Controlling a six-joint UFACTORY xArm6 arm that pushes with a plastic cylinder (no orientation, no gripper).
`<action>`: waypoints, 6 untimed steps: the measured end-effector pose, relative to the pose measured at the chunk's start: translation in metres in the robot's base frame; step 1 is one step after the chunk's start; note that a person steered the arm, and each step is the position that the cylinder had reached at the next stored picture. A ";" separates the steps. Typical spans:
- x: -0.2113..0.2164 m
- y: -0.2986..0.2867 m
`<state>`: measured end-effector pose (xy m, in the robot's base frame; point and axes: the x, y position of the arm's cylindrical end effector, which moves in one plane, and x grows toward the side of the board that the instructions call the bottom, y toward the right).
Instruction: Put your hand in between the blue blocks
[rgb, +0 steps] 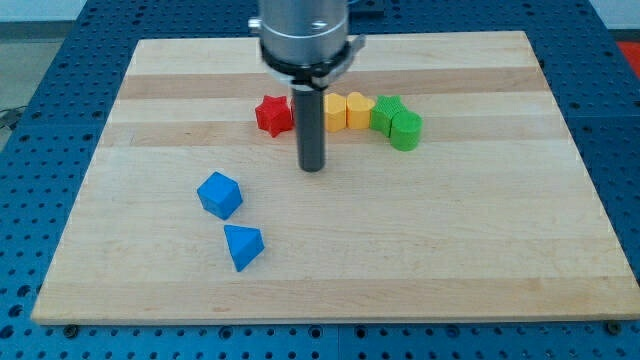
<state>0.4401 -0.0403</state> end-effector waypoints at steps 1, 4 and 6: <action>0.000 -0.040; 0.003 -0.158; 0.080 -0.133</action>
